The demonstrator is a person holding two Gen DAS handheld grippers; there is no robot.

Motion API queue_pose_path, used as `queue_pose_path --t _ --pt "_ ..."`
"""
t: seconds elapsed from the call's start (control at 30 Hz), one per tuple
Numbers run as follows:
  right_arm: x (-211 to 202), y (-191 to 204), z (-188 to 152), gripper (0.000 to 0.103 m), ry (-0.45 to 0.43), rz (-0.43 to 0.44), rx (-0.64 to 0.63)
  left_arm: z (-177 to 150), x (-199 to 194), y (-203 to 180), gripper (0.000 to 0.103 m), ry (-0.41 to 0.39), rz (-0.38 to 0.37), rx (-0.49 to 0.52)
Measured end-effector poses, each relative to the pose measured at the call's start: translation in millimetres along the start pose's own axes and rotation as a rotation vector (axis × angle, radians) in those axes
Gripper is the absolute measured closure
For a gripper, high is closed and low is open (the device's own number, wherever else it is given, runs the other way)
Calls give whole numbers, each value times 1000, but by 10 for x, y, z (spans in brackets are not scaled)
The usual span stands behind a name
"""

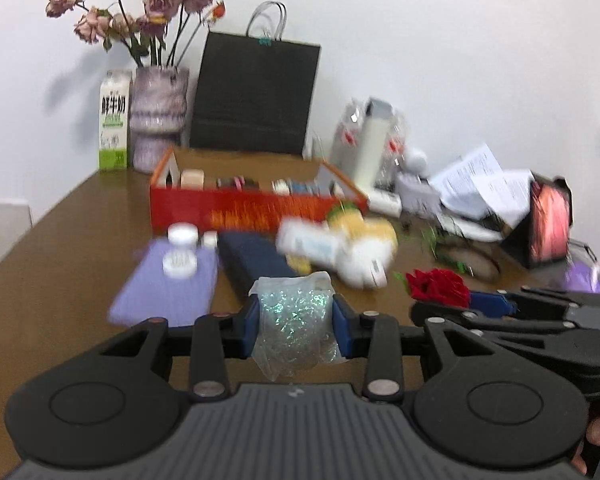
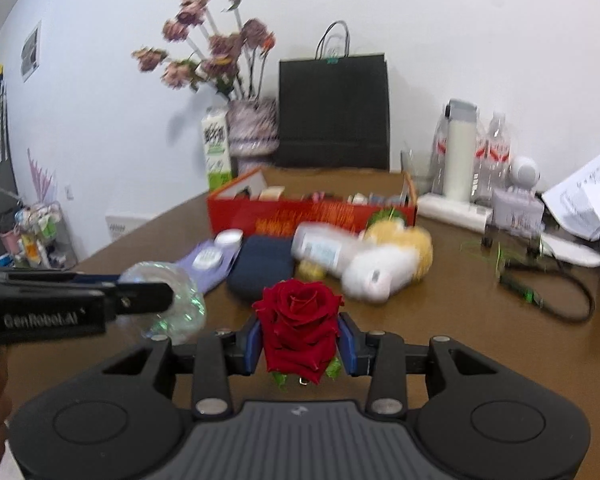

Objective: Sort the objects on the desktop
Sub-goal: 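Carry the glittery bag and red rose into the cardboard box with both tools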

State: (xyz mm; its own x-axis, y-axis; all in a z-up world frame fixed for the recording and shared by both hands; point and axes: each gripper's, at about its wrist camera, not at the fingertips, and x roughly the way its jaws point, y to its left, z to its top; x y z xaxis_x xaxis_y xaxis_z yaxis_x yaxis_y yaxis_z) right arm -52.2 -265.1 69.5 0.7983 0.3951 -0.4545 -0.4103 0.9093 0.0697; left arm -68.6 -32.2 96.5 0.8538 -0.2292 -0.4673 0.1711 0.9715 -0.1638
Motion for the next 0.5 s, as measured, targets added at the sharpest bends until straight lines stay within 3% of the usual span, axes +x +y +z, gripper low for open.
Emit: queue_pose_path --t 0.23,0.4,0.5 --pt "866 -430 1077 66 -46 -13 -25 1058 898 311 65 9 12 -35" --pt "1965 -802 1794 65 85 -50 -65 1712 1887 479 65 66 36 -3" --pt "2643 -948 2022 65 190 -77 -81 1914 2611 590 65 183 72 -26"
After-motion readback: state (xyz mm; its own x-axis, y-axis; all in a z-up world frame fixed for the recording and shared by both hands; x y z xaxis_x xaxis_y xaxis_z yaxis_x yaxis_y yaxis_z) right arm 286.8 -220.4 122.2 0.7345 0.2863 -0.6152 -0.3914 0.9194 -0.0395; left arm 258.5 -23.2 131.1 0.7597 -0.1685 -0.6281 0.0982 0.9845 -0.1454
